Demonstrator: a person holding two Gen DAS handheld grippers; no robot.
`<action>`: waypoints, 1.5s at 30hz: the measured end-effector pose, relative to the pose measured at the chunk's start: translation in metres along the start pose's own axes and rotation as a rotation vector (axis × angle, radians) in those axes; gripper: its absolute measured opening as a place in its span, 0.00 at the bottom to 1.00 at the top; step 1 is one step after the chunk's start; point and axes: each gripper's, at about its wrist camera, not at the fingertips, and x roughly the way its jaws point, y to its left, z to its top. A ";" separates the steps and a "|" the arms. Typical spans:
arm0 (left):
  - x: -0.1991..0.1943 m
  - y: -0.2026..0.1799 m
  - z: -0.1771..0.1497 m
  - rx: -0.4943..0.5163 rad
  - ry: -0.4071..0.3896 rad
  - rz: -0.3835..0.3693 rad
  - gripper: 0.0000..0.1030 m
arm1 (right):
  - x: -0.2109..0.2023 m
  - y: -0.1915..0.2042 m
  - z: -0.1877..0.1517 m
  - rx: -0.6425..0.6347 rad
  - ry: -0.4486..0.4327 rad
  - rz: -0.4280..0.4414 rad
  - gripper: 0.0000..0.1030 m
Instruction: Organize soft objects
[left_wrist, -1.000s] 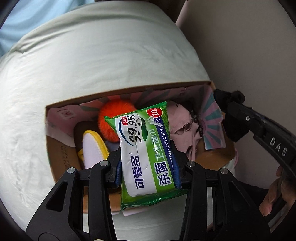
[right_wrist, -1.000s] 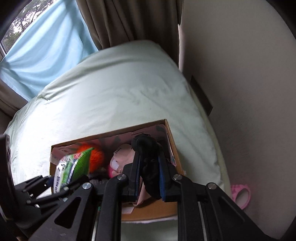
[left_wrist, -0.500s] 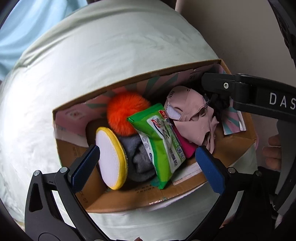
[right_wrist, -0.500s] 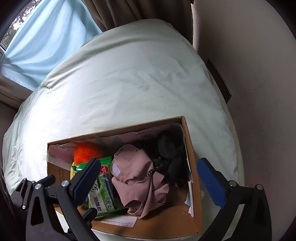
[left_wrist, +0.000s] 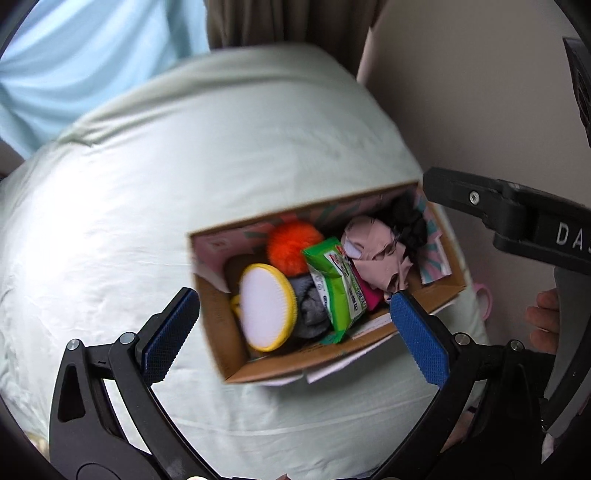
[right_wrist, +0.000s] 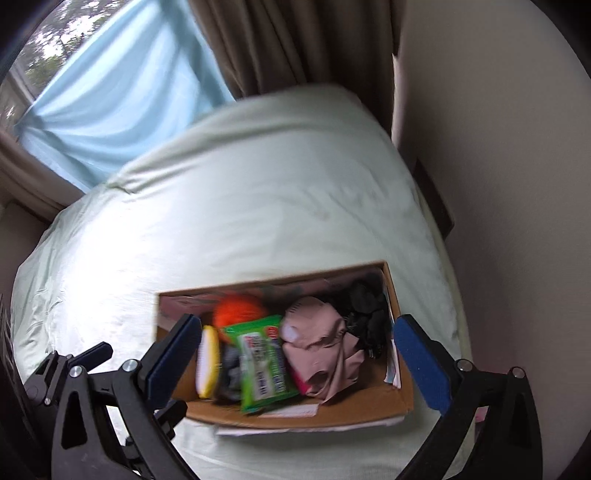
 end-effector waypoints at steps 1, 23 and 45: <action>-0.015 0.006 0.000 -0.007 -0.020 -0.002 1.00 | -0.015 0.010 0.001 -0.013 -0.019 -0.001 1.00; -0.304 0.174 -0.090 -0.187 -0.490 0.179 1.00 | -0.233 0.223 -0.062 -0.256 -0.376 0.043 1.00; -0.342 0.179 -0.123 -0.127 -0.633 0.190 1.00 | -0.258 0.243 -0.098 -0.220 -0.494 -0.044 1.00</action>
